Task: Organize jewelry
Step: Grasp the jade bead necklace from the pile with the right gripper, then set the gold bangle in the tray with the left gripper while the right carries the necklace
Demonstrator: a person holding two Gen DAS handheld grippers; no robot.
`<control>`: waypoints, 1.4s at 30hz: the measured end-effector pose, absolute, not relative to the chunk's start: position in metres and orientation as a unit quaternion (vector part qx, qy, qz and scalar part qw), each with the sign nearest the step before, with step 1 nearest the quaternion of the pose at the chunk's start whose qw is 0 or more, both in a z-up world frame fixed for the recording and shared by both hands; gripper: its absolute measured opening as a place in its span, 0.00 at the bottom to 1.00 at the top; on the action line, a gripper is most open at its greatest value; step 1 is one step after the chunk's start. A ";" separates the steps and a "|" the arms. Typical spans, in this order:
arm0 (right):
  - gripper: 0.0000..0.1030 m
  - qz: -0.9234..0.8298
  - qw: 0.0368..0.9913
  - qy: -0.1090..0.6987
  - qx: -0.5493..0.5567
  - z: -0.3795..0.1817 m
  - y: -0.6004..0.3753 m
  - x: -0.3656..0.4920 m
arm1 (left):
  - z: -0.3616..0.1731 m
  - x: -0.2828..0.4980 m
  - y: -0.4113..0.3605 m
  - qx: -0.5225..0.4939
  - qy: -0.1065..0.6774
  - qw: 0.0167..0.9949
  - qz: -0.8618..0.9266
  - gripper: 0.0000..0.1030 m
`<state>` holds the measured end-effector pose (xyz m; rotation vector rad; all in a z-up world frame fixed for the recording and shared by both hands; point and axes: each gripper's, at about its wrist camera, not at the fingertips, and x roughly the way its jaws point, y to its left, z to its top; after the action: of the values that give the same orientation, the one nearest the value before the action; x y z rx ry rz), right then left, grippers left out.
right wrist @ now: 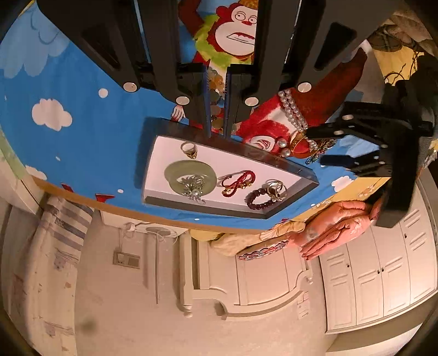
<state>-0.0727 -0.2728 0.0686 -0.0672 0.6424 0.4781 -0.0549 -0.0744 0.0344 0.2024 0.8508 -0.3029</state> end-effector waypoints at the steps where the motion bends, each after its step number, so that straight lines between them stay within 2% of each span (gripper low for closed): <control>1: 0.08 0.233 0.920 0.313 -0.033 0.067 -0.273 -0.074 | 0.031 -0.050 -0.079 0.099 0.418 0.891 -0.146 0.49; 3: 0.08 0.234 0.919 0.315 -0.032 0.063 -0.273 -0.076 | 0.026 -0.042 -0.081 0.096 0.424 0.888 -0.149 0.43; 6: 0.09 0.234 0.917 0.322 -0.030 0.057 -0.273 -0.077 | 0.021 -0.035 -0.084 0.099 0.441 0.880 -0.148 0.28; 9: 0.08 0.232 0.915 0.330 -0.025 0.052 -0.273 -0.075 | 0.020 -0.033 -0.087 0.104 0.446 0.877 -0.149 0.26; 16: 0.09 0.222 0.914 0.339 -0.014 0.050 -0.276 -0.072 | 0.022 -0.034 -0.087 0.089 0.447 0.875 -0.161 0.04; 23: 0.09 0.205 0.914 0.349 -0.029 0.045 -0.271 -0.072 | 0.030 -0.050 -0.084 0.064 0.423 0.889 -0.162 0.04; 28: 0.09 0.199 0.916 0.346 -0.046 0.046 -0.267 -0.074 | 0.055 -0.060 -0.071 0.047 0.391 0.907 -0.150 0.04; 35: 0.09 0.201 0.927 0.312 -0.047 0.070 -0.271 -0.080 | 0.086 -0.068 -0.050 0.042 0.353 0.926 -0.128 0.04; 42: 0.09 0.199 0.933 0.296 -0.052 0.084 -0.269 -0.081 | 0.090 -0.072 -0.043 0.040 0.346 0.929 -0.123 0.04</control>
<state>-0.0807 -0.2688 0.0839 -0.1062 0.6047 0.4069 -0.0717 -0.0431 0.0902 0.0824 0.7091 -0.2520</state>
